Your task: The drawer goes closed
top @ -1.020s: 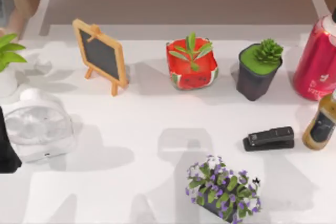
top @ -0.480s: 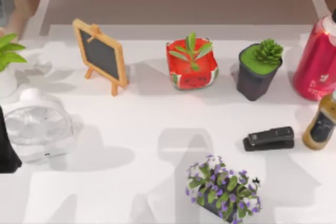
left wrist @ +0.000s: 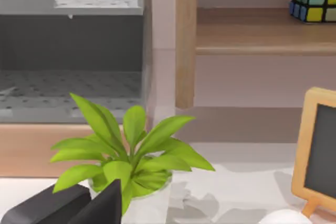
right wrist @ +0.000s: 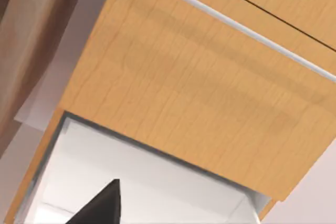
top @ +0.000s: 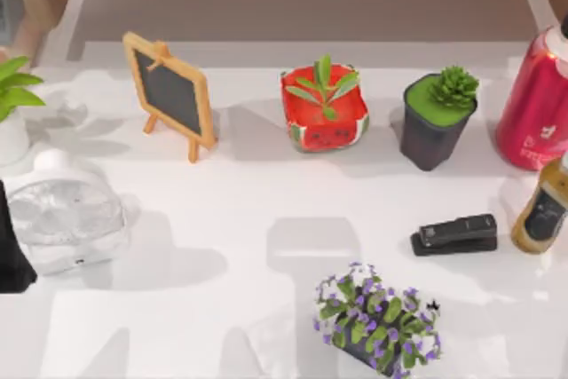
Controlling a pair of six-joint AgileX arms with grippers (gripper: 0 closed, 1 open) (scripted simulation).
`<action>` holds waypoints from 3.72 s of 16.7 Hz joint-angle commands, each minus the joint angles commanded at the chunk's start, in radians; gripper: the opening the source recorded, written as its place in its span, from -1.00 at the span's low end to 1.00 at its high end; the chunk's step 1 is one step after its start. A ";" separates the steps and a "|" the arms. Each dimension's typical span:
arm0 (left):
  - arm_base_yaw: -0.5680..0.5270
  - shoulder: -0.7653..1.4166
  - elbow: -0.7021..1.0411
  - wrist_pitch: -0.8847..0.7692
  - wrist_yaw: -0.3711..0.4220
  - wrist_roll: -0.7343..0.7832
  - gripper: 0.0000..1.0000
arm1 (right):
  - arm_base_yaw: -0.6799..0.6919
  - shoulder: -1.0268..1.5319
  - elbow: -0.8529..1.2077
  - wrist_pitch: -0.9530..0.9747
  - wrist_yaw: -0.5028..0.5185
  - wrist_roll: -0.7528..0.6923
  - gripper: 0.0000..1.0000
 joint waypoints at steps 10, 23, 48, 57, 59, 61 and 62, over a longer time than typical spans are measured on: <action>0.000 0.000 0.000 0.000 0.000 0.000 1.00 | -0.192 0.587 -0.067 0.639 -0.200 -0.822 1.00; 0.000 0.000 0.000 0.000 0.000 0.000 1.00 | -0.209 0.762 -0.028 0.810 -0.266 -1.073 1.00; 0.000 0.000 0.000 0.000 0.000 0.000 1.00 | -0.164 0.786 0.039 0.766 -0.220 -1.074 -1.00; 0.000 0.000 0.000 0.000 0.000 0.000 1.00 | -0.130 0.813 0.105 0.722 -0.183 -1.070 -1.00; 0.000 0.000 0.000 0.000 0.000 0.000 1.00 | -0.095 0.837 0.170 0.681 -0.149 -1.070 -1.00; 0.000 0.000 0.000 0.000 0.000 0.000 1.00 | -0.064 0.859 0.231 0.644 -0.117 -1.072 -1.00; 0.000 0.000 0.000 0.000 0.000 0.000 1.00 | -0.053 0.867 0.250 0.630 -0.106 -1.073 -1.00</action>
